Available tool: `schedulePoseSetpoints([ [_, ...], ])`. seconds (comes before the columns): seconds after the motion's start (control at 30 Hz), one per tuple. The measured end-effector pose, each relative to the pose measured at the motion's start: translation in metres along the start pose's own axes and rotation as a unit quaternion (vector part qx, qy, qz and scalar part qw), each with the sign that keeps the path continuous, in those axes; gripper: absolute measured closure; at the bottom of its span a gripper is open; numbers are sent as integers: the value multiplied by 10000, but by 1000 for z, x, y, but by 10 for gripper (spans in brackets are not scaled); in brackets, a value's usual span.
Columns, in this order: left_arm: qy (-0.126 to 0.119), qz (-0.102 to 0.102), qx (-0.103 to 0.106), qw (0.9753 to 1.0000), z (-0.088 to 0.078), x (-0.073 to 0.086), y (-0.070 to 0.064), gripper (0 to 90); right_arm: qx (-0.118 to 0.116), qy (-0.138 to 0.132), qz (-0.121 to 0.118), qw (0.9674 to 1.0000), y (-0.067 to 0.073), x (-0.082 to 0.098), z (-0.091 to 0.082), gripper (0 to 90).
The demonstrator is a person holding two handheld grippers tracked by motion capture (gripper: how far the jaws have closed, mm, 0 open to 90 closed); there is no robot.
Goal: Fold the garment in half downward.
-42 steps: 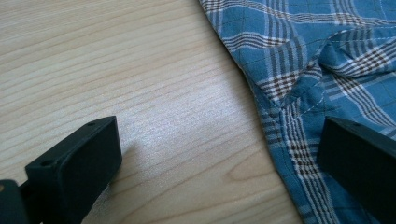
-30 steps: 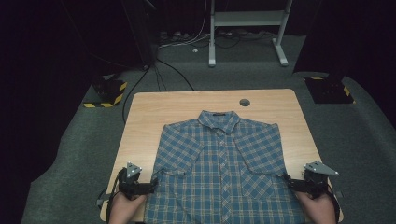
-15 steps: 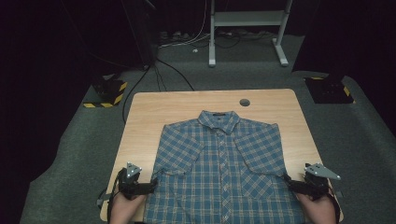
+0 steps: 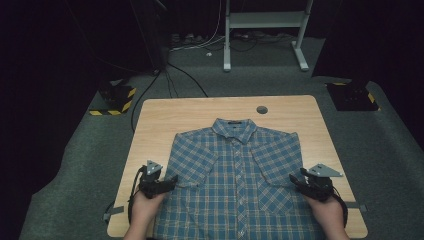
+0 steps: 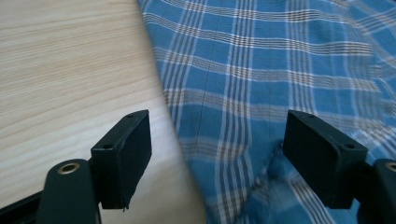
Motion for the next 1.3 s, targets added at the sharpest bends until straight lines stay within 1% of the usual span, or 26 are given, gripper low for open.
schedulePoseSetpoints([
  [0.07,145,31,-80,9999,11,3,0,250,16,189,76,9998,1,2,11,481],
  [0.1,145,31,-80,9999,11,3,0,244,16,189,76,9998,1,2,11,481],
  [0.13,144,40,-126,9998,15,6,-1,220,34,395,123,9991,1,8,19,493],
  [0.2,103,59,-136,9998,15,6,-2,223,38,349,176,9992,1,9,19,497],
  [0.27,-36,27,-166,9999,12,10,-3,223,55,318,250,9992,1,12,17,501],
  [0.3,-36,27,-166,9999,12,10,-3,223,47,291,238,9993,1,13,15,502],
  [0.37,-7,21,-225,9997,6,15,-8,225,27,263,224,9994,2,16,11,503],
  [0.43,-1,114,-287,9995,-2,20,-15,229,13,259,207,9994,5,20,4,503],
  [0.47,7,113,-301,9995,-7,23,-18,230,5,252,185,9995,6,22,1,503],
  [0.57,27,-7,-220,9998,-20,34,-25,231,14,217,133,9997,12,30,-12,504],
  [0.63,3,41,-174,9998,-27,40,-29,226,-21,227,141,9996,16,35,-20,503],
  [0.67,3,41,-174,9998,-27,40,-29,227,-21,227,141,9996,16,35,-20,503],
  [0.7,8,74,-85,9999,-32,44,-33,225,-40,246,127,9996,18,38,-27,497],
  [0.77,131,138,-62,9998,-35,45,-33,205,10,270,98,9996,19,40,-31,445],
  [0.83,162,192,-19,9997,-35,44,-33,189,107,350,-7,9993,20,39,-32,395],
  [0.87,218,366,111,9990,-31,41,-34,168,164,357,-83,9992,19,37,-32,383],
  [0.9,218,366,111,9990,-31,41,-34,160,164,357,-83,9992,19,37,-32,383],
  [0.93,211,497,110,9985,-24,32,-34,158,143,291,-60,9995,19,30,-27,373],
  [1.0,189,576,43,9982,-16,23,-31,162,113,244,-34,9996,18,23,-21,364],
  [1.07,214,507,10,9985,-5,16,-27,163,101,254,-40,9996,18,15,-13,352],
  [1.1,214,507,10,9985,-5,16,-27,163,101,254,-40,9996,18,15,-13,352],
  [1.13,246,511,-10,9984,2,13,-25,163,87,276,-51,9996,18,11,-8,347],
  [1.2,254,341,59,9991,9,11,-25,161,39,343,-56,9994,20,7,1,365],
  [1.23,225,301,73,9993,10,11,-25,163,-9,374,-69,9993,21,7,4,372],
  [1.27,133,273,56,9995,9,12,-26,181,-42,507,-65,9987,23,12,9,372],
  [1.3,64,207,59,9997,7,15,-27,188,-61,484,-32,9988,24,14,10,380],
])
Point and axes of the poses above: each handheld gripper's, and its own axes: z roughly forward along the jaws, x roughly out of its underside, y roughly to its left, the point moved 6 cm from there along z, roughly forward along the jaws, and after that the axes turned 7 degrees about -y, right-handed, at the moved point
